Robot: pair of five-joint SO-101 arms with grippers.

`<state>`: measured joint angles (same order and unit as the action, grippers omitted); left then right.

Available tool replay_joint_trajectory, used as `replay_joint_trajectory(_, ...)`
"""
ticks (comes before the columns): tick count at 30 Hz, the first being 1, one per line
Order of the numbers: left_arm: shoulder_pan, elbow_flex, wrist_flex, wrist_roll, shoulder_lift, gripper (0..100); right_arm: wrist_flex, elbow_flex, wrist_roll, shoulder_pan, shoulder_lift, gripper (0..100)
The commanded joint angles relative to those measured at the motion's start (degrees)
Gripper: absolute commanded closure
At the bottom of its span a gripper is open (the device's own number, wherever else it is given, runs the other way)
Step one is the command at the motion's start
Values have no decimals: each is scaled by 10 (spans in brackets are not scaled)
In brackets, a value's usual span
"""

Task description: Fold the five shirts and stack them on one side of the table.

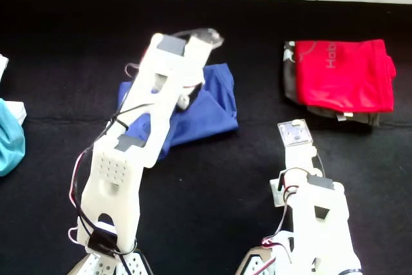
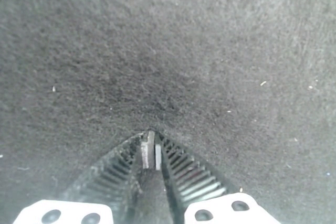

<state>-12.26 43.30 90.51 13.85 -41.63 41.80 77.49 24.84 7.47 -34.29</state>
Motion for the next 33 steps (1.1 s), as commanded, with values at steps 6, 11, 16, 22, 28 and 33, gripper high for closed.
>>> replay_joint_trajectory(6, -46, 166, -1, -4, -22, 991, -23, 12, 1, 4, 1, 990)
replay_joint_trajectory(11, -62, 167, -54, -4, -62, 988, -23, 12, 1, 4, 1, 990)
replay_joint_trajectory(16, -77, 167, -115, -4, -87, 986, -24, 12, 1, 4, 1, 990)
replay_joint_trajectory(22, -86, 167, -129, -4, -94, 918, -30, 11, -28, 6, 1, 990)
replay_joint_trajectory(28, -84, 179, -99, -4, -74, 790, -30, 11, -29, 7, 1, 990)
replay_joint_trajectory(33, -78, 244, 3, -4, -28, 790, -30, 11, -30, 7, 1, 990)
